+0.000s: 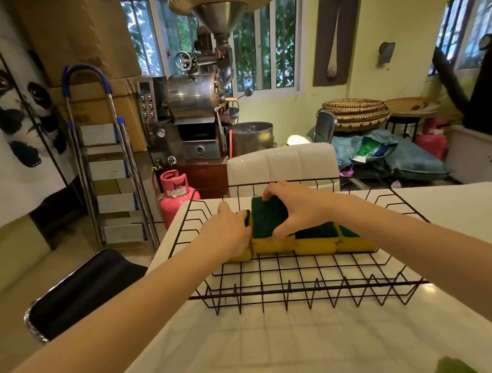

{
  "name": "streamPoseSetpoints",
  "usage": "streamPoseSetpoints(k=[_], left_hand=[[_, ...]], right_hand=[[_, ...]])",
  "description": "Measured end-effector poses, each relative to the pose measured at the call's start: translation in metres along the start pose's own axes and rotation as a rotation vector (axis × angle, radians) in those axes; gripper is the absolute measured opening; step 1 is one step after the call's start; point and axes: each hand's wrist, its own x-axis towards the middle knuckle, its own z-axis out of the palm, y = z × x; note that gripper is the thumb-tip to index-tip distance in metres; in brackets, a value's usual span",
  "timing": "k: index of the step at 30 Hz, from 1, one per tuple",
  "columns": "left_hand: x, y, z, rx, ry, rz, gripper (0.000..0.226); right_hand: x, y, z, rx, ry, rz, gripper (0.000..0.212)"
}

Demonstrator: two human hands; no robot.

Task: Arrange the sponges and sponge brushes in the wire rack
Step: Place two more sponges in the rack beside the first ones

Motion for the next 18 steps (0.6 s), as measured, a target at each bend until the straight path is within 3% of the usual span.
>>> streamPoseSetpoints(k=[3,11,18], left_hand=[[-0.001,0.0,-0.004,0.006,-0.021,0.033,0.043],[0.001,-0.009,-0.015,-0.053,-0.303,0.076,0.048],[0.002,-0.014,-0.011,-0.043,-0.146,0.105,0.041]], right_hand=[[0.003,-0.001,0.0,0.004,-0.007,-0.004,0.071],[0.005,0.006,0.002,0.027,-0.076,0.004,0.071],[0.006,0.01,0.01,0.041,-0.096,0.022,0.07]])
